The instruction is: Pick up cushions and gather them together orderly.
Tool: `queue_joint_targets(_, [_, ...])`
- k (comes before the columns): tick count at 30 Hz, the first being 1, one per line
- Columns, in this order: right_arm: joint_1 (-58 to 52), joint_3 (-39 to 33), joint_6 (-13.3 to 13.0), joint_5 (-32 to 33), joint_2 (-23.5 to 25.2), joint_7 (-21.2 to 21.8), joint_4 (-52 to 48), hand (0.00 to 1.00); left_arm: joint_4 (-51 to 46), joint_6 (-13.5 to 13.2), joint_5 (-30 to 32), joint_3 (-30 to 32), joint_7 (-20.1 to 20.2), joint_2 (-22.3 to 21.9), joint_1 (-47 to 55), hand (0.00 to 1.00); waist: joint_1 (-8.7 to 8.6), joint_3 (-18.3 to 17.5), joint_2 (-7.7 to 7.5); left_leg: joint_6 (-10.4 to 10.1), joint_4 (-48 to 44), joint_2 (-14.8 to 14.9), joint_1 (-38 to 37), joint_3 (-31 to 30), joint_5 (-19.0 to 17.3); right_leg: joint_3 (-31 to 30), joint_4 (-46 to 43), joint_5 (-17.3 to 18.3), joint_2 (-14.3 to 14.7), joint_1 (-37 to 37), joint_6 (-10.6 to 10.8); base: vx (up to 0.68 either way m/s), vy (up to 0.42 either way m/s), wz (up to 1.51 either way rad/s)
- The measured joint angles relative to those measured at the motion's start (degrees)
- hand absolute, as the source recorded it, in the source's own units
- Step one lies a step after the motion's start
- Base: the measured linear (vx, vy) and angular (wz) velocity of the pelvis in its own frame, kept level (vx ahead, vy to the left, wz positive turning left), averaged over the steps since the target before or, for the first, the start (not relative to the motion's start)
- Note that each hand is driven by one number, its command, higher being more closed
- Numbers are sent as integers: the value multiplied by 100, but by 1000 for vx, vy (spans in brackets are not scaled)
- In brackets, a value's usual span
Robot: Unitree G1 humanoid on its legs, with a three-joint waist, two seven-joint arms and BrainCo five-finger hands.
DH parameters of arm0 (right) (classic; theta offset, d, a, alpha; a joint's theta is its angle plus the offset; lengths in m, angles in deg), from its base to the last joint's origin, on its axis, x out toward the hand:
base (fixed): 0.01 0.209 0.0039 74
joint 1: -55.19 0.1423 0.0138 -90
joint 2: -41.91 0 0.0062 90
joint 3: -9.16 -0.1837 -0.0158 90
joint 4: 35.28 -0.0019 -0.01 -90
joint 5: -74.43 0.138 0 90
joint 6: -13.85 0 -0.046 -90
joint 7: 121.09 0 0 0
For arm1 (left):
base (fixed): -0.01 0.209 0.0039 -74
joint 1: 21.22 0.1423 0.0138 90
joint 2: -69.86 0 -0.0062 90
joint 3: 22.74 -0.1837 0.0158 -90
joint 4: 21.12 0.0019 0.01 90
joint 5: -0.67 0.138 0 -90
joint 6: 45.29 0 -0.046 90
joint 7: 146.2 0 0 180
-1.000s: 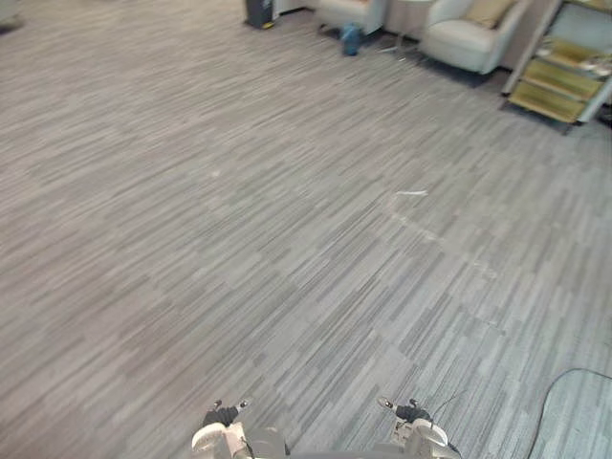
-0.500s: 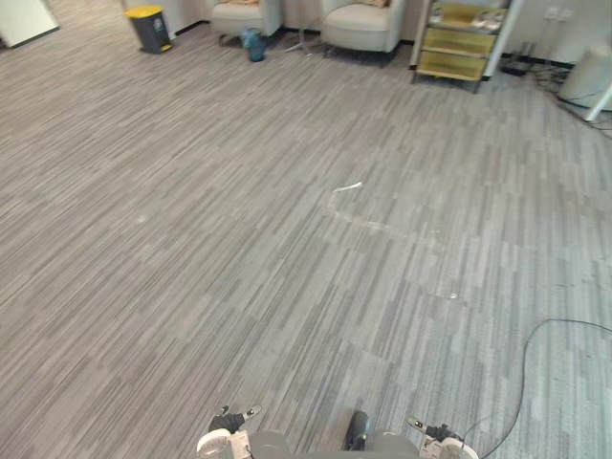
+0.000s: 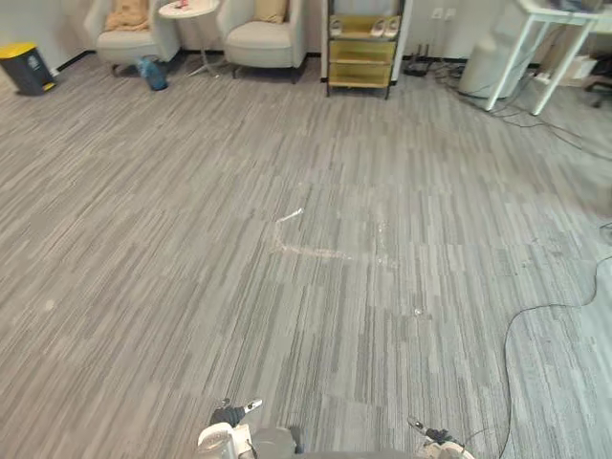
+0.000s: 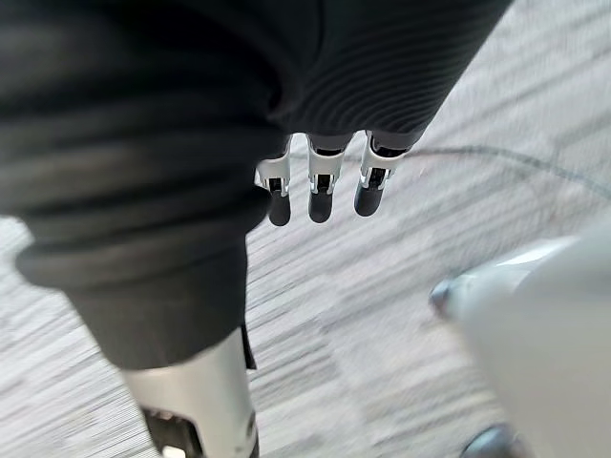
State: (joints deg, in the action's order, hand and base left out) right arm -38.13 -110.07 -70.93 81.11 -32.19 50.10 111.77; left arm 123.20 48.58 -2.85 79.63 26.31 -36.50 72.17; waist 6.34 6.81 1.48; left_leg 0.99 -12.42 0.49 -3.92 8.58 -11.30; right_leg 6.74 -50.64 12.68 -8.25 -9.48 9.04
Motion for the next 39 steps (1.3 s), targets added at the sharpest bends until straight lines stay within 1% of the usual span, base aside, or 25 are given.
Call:
queue_joint_targets(1, [4,12,-5,0,-11,20,0,0,54,24,-9,2,-3,13,7,0,-8,11,-5,2,226,58,-331,35,-26,301,38,108,-126,-108,-204,382,35,-1])
queue_joint_targets(4, [49,1,-13,-1,-21,51,38,0,161,35,-23,-73,-1,110,-22,0,-95,18,-3,-23,743,247,-826,24,-41,878,1060,138,-155,-383,-418,376,-38,4])
queue_joint_targets(5, [115,-26,-17,4,-26,68,62,0,206,35,-23,-104,-1,133,-28,0,-149,21,-1,-113,849,312,-897,16,-97,921,1675,3,-68,-554,-495,423,-121,3])
queue_joint_targets(8, [206,-59,-25,10,-25,99,215,0,271,39,-49,-91,0,285,26,0,-304,57,-150,-207,903,212,-1026,-171,-211,390,3437,-1007,200,-686,-757,467,-213,14])
queue_joint_targets(9, [221,-182,-27,21,-95,111,256,0,332,36,-49,-30,-1,253,14,0,-384,97,-99,-295,706,237,-1121,-423,-356,291,3224,-1240,265,-642,-856,469,-252,32])
queue_joint_targets(10, [225,-219,-24,7,-191,110,262,0,361,25,-51,-17,7,183,11,0,-372,80,34,-286,489,351,-1094,-464,-363,364,3120,-1107,311,-610,-903,531,-310,14])
queue_joint_targets(12, [195,-216,-25,9,-222,111,230,0,273,31,-76,309,8,-46,26,0,-342,100,212,-340,-1463,577,-233,-621,-337,531,3247,-733,414,-306,-909,461,-277,20])
queue_joint_targets(13, [191,-234,-35,25,-220,98,197,0,207,32,-77,423,16,-133,27,0,-347,111,316,-529,-2359,730,159,-637,-129,595,3365,-669,538,-116,-958,429,-231,38])
queue_joint_targets(14, [151,-189,-18,21,-235,70,125,0,71,28,-97,493,23,-217,59,0,-283,143,414,-571,-3551,1005,662,-651,380,624,3539,-602,712,246,-1109,444,-186,13])
queue_joint_targets(15, [104,-97,-15,21,-208,69,109,0,-15,15,-105,466,38,-198,112,0,-220,157,421,-586,-4258,1170,966,-602,390,628,3683,-457,825,607,-1217,451,-170,-1])
queue_joint_targets(17, [115,57,-14,25,-138,69,101,0,-151,-24,-102,403,52,-107,114,0,-198,216,254,-515,-4537,1201,1415,-300,169,621,3979,-338,824,1144,-1239,374,-156,-10])
queue_joint_targets(19, [249,-3,-17,47,-71,35,87,0,-219,-87,-104,398,50,-100,46,0,-88,249,157,-472,-3614,1087,1908,144,-137,496,4400,-339,815,1670,-1170,503,-142,-33])
queue_joint_targets(21, [290,-55,-12,55,-66,21,84,0,-258,-89,-104,389,48,-109,-6,0,-23,262,139,-505,-2590,841,2016,197,-127,422,4602,-314,782,1866,-1119,412,-15,-33])
queue_joint_targets(22, [344,-198,-14,54,-56,17,72,0,-252,-87,-101,318,35,-112,-13,0,6,249,114,-533,-826,442,1962,47,217,316,4829,-241,711,2046,-1003,469,58,-32])
queue_joint_targets(23, [356,-213,-19,52,-68,17,64,0,-247,-84,-102,258,32,-115,-14,0,13,242,139,-543,-259,341,1963,-51,444,261,4906,-207,719,2129,-956,584,127,-39])
queue_joint_targets(24, [377,-213,-16,51,-91,16,73,0,-241,-88,-107,224,32,-109,-24,0,58,234,150,-542,111,246,1982,-171,901,165,4966,-149,723,2184,-883,518,168,-56])
queue_joint_targets(25, [390,-205,-12,47,-77,15,82,0,-237,-79,-101,214,37,-82,-64,0,146,197,101,-319,165,139,1908,-244,1403,-24,5002,-73,655,2256,-762,628,200,-54])
queue_joint_targets(26, [388,-192,-3,42,6,19,90,0,-222,-70,-47,171,39,-21,-104,0,131,170,-63,-126,156,6,1847,-146,1224,-126,4910,-51,485,2249,-727,519,159,-45])
queue_joint_targets(28, [329,-123,6,14,42,33,53,0,-200,-61,-45,147,41,15,-135,0,150,154,-150,21,-128,-30,1718,39,926,-355,4203,-6,321,2072,-632,457,158,-28])
queue_joint_targets(29, [282,-80,4,8,50,39,28,0,-177,-57,-53,142,28,25,-110,0,178,147,-176,63,-171,-71,1466,132,685,-464,3295,71,247,1833,-469,590,227,-42])
queue_joint_targets(31, [252,32,-5,-1,43,60,18,0,-139,-51,-64,59,28,49,-73,0,132,157,-167,137,-157,-144,876,190,313,-580,885,-352,59,934,375,532,190,-25])
queue_joint_targets(32, [193,130,-4,0,55,93,13,0,-101,-21,-73,0,32,59,-62,0,88,170,-144,142,-118,-165,491,172,149,-461,-56,-394,-105,594,363,474,140,-2])
queue_joint_targets(34, [89,252,-10,-17,17,129,-132,0,-58,28,-75,13,34,27,-47,0,16,144,-83,143,210,-149,-176,176,16,26,-545,-200,-386,103,23,461,104,4])
queue_joint_targets(37, [97,195,-33,-57,12,154,-74,0,128,36,-71,-9,41,89,-44,0,-89,153,-84,159,694,24,-917,46,-18,931,673,-12,-439,-279,-363,416,-2,28])
queue_joint_targets(39, [125,-2,-39,-46,-10,155,35,0,174,36,-65,-52,48,134,-41,0,-181,158,-86,132,761,137,-1098,-174,-179,996,2238,-379,-158,-549,-557,483,-139,52])
